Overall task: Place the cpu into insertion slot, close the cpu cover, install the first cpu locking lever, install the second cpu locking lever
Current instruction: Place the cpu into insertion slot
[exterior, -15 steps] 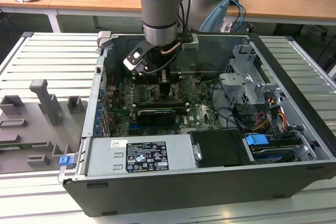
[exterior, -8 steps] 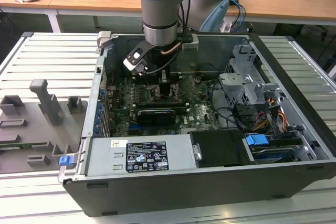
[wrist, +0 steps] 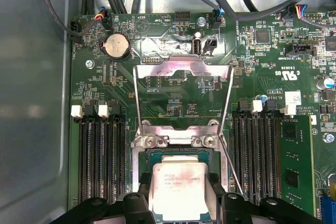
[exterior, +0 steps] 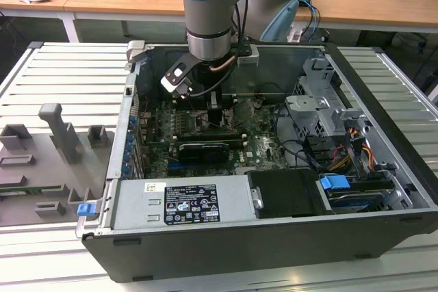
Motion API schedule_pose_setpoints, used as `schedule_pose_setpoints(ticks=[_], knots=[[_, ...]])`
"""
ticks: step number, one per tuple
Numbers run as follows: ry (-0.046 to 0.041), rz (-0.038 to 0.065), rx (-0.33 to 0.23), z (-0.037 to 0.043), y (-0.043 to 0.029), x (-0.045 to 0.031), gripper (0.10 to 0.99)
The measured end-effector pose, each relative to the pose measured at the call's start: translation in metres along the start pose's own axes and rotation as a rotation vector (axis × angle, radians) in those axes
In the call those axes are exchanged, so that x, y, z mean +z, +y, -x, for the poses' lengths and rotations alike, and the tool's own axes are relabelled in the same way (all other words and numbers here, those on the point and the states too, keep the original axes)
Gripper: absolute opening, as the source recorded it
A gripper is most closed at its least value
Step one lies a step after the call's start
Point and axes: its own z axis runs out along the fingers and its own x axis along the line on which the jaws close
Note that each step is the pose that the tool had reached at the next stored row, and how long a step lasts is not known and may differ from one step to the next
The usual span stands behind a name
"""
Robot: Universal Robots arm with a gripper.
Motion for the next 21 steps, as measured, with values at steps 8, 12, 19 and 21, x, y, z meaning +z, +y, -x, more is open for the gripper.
schedule_pose_setpoints(ticks=[8,12,19,21], knots=[[-0.0006,0.000,0.006,0.0000,0.0014,0.0001,0.588],[-0.0006,0.000,0.006,-0.0001,0.0017,-0.0026,0.588],[-0.0007,-0.003,0.006,-0.0002,0.0040,-0.0116,0.325],[-0.0007,-0.003,0.006,-0.0002,0.0044,-0.0137,0.141]])
